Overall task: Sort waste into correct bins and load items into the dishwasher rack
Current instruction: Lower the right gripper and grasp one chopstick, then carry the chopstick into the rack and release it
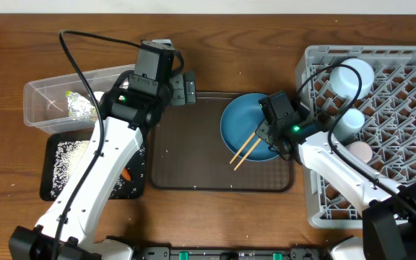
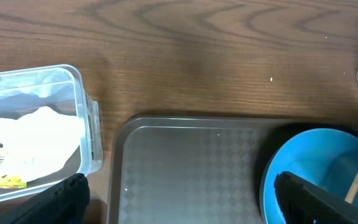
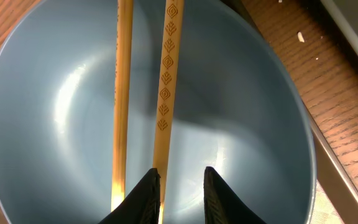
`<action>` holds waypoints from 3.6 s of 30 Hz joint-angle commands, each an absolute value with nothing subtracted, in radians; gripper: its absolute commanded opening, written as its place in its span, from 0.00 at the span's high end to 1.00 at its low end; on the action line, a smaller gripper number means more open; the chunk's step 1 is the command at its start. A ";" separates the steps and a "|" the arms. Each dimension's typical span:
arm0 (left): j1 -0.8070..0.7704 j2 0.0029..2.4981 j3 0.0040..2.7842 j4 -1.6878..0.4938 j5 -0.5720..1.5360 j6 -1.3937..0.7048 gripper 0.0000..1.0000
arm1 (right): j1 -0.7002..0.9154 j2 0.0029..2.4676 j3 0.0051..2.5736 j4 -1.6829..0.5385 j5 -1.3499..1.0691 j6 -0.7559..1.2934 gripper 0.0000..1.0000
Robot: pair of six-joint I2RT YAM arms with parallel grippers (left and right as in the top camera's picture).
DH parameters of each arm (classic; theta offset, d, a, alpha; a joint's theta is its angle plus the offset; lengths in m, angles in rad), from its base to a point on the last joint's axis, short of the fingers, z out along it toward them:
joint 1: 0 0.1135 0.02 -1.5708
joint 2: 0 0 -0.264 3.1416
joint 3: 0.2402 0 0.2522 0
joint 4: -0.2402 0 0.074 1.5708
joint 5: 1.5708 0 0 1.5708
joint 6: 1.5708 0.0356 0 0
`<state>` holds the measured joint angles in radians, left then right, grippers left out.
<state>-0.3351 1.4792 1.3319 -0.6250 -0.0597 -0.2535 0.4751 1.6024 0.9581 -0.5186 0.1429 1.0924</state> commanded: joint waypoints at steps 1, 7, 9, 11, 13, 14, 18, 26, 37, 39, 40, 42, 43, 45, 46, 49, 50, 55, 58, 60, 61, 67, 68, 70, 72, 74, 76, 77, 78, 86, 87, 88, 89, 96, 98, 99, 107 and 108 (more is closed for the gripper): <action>-0.332 1.485 1.336 -0.628 -0.072 -0.244 0.02 | 0.482 1.615 0.945 -0.524 0.146 1.107 0.76; -0.332 1.485 1.336 -0.628 -0.072 -0.244 0.02 | 0.486 1.641 0.945 -0.501 0.146 1.107 0.75; -0.332 1.485 1.336 -0.628 -0.072 -0.244 0.02 | 0.486 1.650 0.945 -0.501 0.145 1.107 0.75; -0.332 1.485 1.336 -0.628 -0.072 -0.244 0.02 | 0.486 1.655 0.945 -0.501 0.146 1.107 0.76; -0.332 1.485 1.336 -0.628 -0.072 -0.244 0.02 | 0.486 1.655 0.945 -0.501 0.146 1.107 0.76; -0.332 1.485 1.336 -0.628 -0.072 -0.244 0.02 | 0.486 1.655 0.945 -0.501 0.146 1.107 0.77; -0.332 1.485 1.336 -0.628 -0.072 -0.244 0.02 | 0.486 1.655 0.945 -0.496 0.146 1.107 0.86; -0.332 1.485 1.336 -0.628 -0.072 -0.244 0.02 | 0.485 1.647 0.948 -0.467 0.145 1.083 0.99; -0.332 1.485 1.336 -0.628 -0.072 -0.244 0.02 | 0.475 1.402 0.957 -0.481 0.047 0.808 0.99; -0.332 1.485 1.336 -0.628 -0.072 -0.244 0.02 | 0.457 1.326 0.957 -0.496 0.048 0.762 0.99; -0.332 1.485 1.336 -0.628 -0.072 -0.244 0.02 | 0.444 1.287 0.957 -0.505 0.048 0.736 0.99; -0.332 1.485 1.336 -0.628 -0.072 -0.244 0.02 | 0.423 1.230 0.957 -0.520 0.048 0.676 0.99; -0.332 1.485 1.336 -0.628 -0.072 -0.244 0.02 | 0.409 1.195 0.957 -0.531 0.048 0.617 0.99; -0.332 1.485 1.336 -0.628 -0.072 -0.244 0.02 | 0.381 1.136 0.957 -0.572 0.057 0.493 0.99; -0.332 1.485 1.336 -0.628 -0.072 -0.244 0.02 | 0.368 1.115 0.957 -0.594 0.064 0.443 0.99; -0.332 1.485 1.336 -0.628 -0.072 -0.244 0.02 | 0.327 1.068 0.957 -0.669 0.112 0.305 0.99; -0.332 1.485 1.336 -0.628 -0.072 -0.244 0.02 | 0.313 1.060 0.957 -0.694 0.136 0.264 0.99; -0.332 1.485 1.336 -0.628 -0.072 -0.244 0.02 | 0.258 1.072 0.955 -0.795 0.168 0.049 0.99; -0.332 1.485 1.336 -0.628 -0.072 -0.244 0.02 | 0.243 1.103 0.954 -0.813 0.170 -0.026 0.99; -0.332 1.485 1.336 -0.628 -0.072 -0.244 0.02 | 0.231 1.128 0.954 -0.809 0.189 -0.053 0.99; -0.332 1.485 1.336 -0.628 -0.072 -0.244 0.02 | 0.224 1.144 0.954 -0.807 0.216 -0.058 0.99; -0.332 1.485 1.336 -0.628 -0.072 -0.244 0.02 | 0.176 1.245 0.954 -0.808 0.296 -0.057 0.99; -0.332 1.485 1.336 -0.628 -0.072 -0.244 0.02 | 0.169 1.263 0.954 -0.808 0.296 -0.057 0.99; -0.332 1.485 1.336 -0.628 -0.072 -0.244 0.02 | 0.156 1.295 0.954 -0.803 0.296 -0.057 0.99; -0.332 1.485 1.336 -0.628 -0.072 -0.244 0.02 | 0.148 1.322 0.954 -0.796 0.295 -0.057 0.99; -0.332 1.485 1.336 -0.628 -0.072 -0.244 0.02 | 0.143 1.343 0.954 -0.791 0.295 -0.057 0.99; -0.332 1.485 1.336 -0.628 -0.072 -0.244 0.02 | 0.142 1.358 0.954 -0.783 0.296 -0.052 0.99; -0.332 1.485 1.336 -0.628 -0.072 -0.244 0.02 | 0.142 1.363 0.954 -0.775 0.295 -0.040 0.99; -0.332 1.485 1.336 -0.628 -0.072 -0.244 0.02 | 0.142 1.367 0.954 -0.768 0.296 -0.030 0.99; -0.332 1.485 1.336 -0.628 -0.072 -0.244 0.02 | 0.142 1.367 0.954 -0.716 0.295 0.034 0.64; -0.332 1.485 1.336 -0.628 -0.072 -0.244 0.02 | 0.142 1.367 0.954 -0.714 0.295 0.033 0.62; -0.332 1.485 1.336 -0.628 -0.072 -0.244 0.02 | 0.142 1.367 0.954 -0.714 0.295 0.033 0.58; -0.332 1.485 1.336 -0.628 -0.072 -0.244 0.02 | 0.142 1.367 0.954 -0.714 0.295 0.033 0.54; -0.332 1.485 1.336 -0.628 -0.072 -0.244 0.02 | 0.143 1.353 0.969 -0.712 0.295 0.036 0.45; -0.332 1.485 1.336 -0.628 -0.072 -0.244 0.02 | 0.144 1.332 0.991 -0.725 0.283 0.064 0.50; -0.332 1.485 1.336 -0.628 -0.072 -0.244 0.02 | 0.145 1.316 1.012 -0.738 0.258 0.094 0.54; -0.332 1.485 1.336 -0.628 -0.072 -0.244 0.02 | 0.145 1.223 1.093 -0.689 -0.105 0.457 0.73; -0.332 1.485 1.336 -0.628 -0.072 -0.244 0.02 | 0.145 1.223 1.093 -0.687 -0.115 0.507 0.73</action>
